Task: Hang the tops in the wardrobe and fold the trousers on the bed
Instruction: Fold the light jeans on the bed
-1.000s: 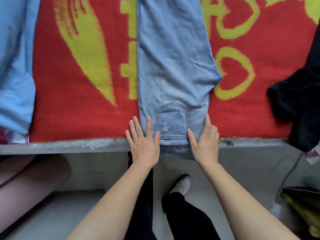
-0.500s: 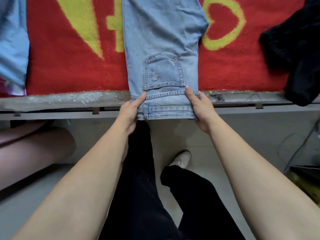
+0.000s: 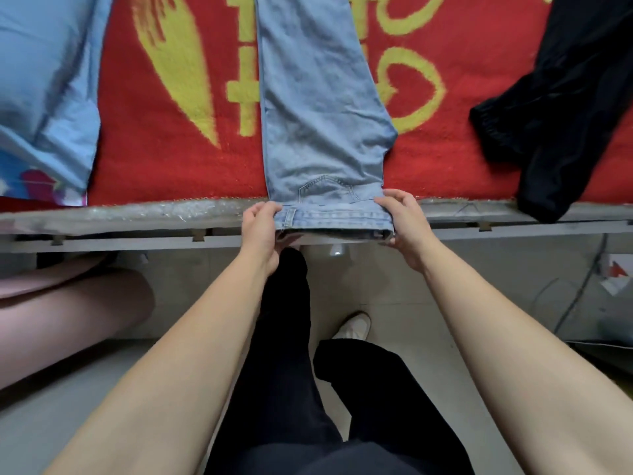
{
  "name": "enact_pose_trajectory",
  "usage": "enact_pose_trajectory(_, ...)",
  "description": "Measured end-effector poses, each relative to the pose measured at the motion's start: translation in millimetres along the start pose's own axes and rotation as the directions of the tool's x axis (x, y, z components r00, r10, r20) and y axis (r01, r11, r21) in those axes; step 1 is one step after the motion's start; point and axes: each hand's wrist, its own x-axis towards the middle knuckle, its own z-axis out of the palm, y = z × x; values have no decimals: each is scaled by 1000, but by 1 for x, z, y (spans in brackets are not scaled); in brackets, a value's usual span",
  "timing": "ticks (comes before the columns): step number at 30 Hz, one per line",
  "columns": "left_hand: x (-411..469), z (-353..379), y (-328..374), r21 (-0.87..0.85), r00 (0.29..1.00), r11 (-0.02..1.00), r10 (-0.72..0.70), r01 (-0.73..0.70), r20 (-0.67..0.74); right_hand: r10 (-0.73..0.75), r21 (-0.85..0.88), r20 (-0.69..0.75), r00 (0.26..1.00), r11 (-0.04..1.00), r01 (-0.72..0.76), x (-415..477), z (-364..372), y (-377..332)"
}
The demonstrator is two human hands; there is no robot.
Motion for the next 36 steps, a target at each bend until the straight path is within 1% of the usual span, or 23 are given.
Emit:
enact_pose_trajectory(2,10,19,35,3,999,999,33,-33,-2,-49,41,4,999,998,49,13,13,-38)
enact_pose_trajectory(4,26,37,69,-75,998,995,64,-63,11,-60,144,11,998,988,57,30,27,-75)
enact_pose_trajectory(6,50,49,94,-158,988,982,121,-104,99,-66,213,18,998,975,61,54,38,-104)
enact_pose_trajectory(7,63,53,103,-119,982,985,141,-126,128,-46,199,7,999,979,44,66,44,-117)
enact_pose_trajectory(8,76,56,107,-14,980,988,155,-155,125,-20,136,-7,1000,991,20,78,48,-125)
enact_pose_trajectory(10,98,58,107,255,976,943,212,-216,45,-33,-198,-63,997,980,20,102,54,-127)
enact_pose_trajectory(12,119,58,103,475,952,835,306,-277,16,-184,-578,-146,972,813,67,123,53,-117)
enact_pose_trajectory(13,127,58,101,559,942,776,333,-293,31,-256,-684,-171,951,726,73,128,51,-114)
enact_pose_trajectory(15,138,58,98,675,929,669,362,-312,71,-317,-734,-198,927,675,74,134,52,-108)
enact_pose_trajectory(17,143,62,99,731,924,604,372,-316,92,-284,-709,-202,937,703,60,141,56,-108)
enact_pose_trajectory(19,148,67,103,761,931,576,352,-299,99,-293,-709,-176,940,700,85,146,61,-110)
enact_pose_trajectory(21,150,72,111,745,930,589,350,-312,113,-355,-715,-170,919,686,133,145,67,-115)
enact_pose_trajectory(23,147,79,120,701,876,580,464,-415,134,-479,-726,-172,861,653,218,143,71,-119)
enact_pose_trajectory(25,142,87,130,670,758,513,642,-536,115,-627,-721,-172,760,606,336,145,78,-127)
enact_pose_trajectory(27,145,97,142,650,669,465,737,-601,91,-703,-708,-200,683,586,396,156,84,-140)
enact_pose_trajectory(28,152,100,148,673,676,452,730,-586,99,-690,-718,-198,696,586,376,166,86,-145)
enact_pose_trajectory(29,161,102,152,724,719,435,685,-534,119,-638,-749,-180,749,582,316,176,86,-149)
enact_pose_trajectory(31,179,101,156,840,859,420,502,-344,101,-429,-809,-176,886,576,118,194,85,-151)
enact_pose_trajectory(32,185,99,156,872,905,422,423,-249,53,-362,-819,-190,913,571,57,198,85,-150)
enact_pose_trajectory(33,186,96,156,892,915,407,404,-199,20,-367,-827,-198,909,561,46,199,87,-147)
enact_pose_trajectory(34,183,94,155,915,882,338,469,-220,38,-443,-849,-188,877,522,82,196,89,-144)
enact_pose_trajectory(35,177,91,152,929,804,214,581,-302,128,-544,-883,-152,825,451,134,189,92,-140)
enact_pose_trajectory(36,171,87,146,911,694,61,669,-408,266,-628,-912,-91,773,364,188,182,92,-134)
